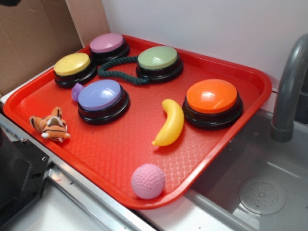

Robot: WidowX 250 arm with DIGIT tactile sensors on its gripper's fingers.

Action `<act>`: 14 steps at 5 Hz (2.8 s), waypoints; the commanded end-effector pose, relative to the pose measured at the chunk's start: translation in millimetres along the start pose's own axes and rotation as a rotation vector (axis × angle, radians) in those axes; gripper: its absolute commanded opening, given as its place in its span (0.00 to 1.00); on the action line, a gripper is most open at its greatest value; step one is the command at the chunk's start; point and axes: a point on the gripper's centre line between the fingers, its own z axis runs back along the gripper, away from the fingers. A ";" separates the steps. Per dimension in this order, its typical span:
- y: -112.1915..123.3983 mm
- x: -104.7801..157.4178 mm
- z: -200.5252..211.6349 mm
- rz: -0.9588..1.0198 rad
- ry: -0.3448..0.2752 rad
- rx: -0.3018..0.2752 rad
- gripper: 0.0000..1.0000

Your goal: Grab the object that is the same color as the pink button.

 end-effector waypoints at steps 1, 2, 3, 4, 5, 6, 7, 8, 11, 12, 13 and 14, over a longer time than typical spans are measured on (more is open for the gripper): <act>0.0 0.0 0.0 0.000 0.000 0.000 1.00; -17.8 -0.3 -16.8 0.012 -0.003 -0.023 1.00; -43.8 1.3 -37.5 0.009 -0.018 -0.058 1.00; -71.4 6.0 -61.7 -0.007 -0.009 -0.090 1.00; -101.6 9.1 -98.5 0.035 0.013 -0.164 1.00; -130.9 7.7 -127.6 0.026 0.056 -0.194 1.00; -155.3 2.6 -157.5 0.020 0.103 -0.207 1.00; -169.7 -2.7 -174.6 0.017 0.127 -0.150 1.00; -167.0 -6.6 -189.5 0.109 0.135 -0.046 0.00; -160.0 -4.7 -187.5 0.128 0.151 -0.021 0.00; -157.2 -3.6 -186.1 0.136 0.142 -0.027 0.00; -154.5 -2.3 -182.6 0.125 0.140 -0.013 0.00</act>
